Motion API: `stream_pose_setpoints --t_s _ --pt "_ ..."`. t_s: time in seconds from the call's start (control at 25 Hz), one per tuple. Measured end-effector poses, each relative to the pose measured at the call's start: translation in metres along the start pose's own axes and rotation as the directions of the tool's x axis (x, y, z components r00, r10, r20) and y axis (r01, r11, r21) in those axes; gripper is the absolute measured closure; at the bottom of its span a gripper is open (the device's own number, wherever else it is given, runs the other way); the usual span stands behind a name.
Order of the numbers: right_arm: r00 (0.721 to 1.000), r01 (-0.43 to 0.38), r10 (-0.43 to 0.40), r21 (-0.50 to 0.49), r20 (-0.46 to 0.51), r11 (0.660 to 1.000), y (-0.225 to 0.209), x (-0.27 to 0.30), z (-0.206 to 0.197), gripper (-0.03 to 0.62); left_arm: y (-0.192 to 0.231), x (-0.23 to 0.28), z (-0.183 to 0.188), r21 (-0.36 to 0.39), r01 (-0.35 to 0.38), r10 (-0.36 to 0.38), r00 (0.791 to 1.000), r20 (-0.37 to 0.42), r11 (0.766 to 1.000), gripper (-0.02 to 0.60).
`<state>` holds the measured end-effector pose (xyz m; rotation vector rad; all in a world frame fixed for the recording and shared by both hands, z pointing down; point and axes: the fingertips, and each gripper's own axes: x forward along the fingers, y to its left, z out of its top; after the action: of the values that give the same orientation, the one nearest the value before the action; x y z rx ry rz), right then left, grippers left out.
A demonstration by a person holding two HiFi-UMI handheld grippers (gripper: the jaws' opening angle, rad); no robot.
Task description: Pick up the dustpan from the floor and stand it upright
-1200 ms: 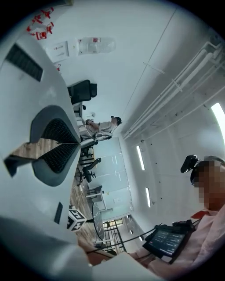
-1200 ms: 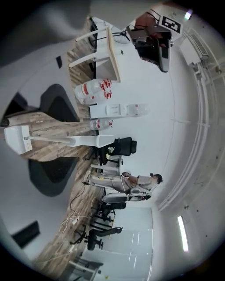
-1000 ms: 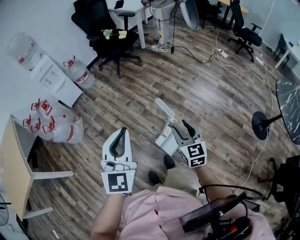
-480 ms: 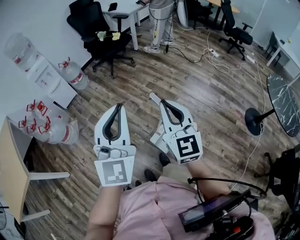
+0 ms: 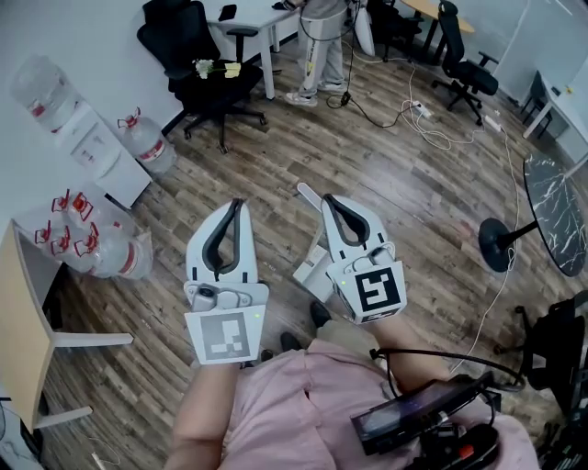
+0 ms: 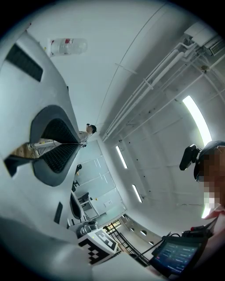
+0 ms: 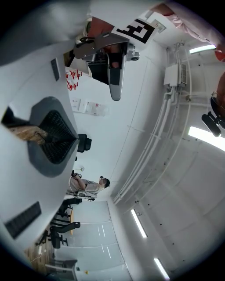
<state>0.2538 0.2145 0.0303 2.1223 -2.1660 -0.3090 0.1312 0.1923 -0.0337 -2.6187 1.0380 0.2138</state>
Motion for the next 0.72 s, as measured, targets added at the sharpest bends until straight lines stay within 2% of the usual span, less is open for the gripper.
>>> stream_pose_setpoints --t_s 0.52,0.72 --pt "0.999 -0.031 0.031 -0.02 0.014 0.999 0.0068 0.0064 0.0041 0.594 0.0062 0.0022 -0.0017 -0.012 0.009 -0.009 1.0 0.008 1.0 0.568" --pt "0.999 -0.016 0.015 -0.02 -0.04 1.0 0.0079 0.008 0.0034 0.594 0.0099 0.0011 -0.0026 -0.013 0.012 -0.012 1.0 0.012 1.0 0.568"
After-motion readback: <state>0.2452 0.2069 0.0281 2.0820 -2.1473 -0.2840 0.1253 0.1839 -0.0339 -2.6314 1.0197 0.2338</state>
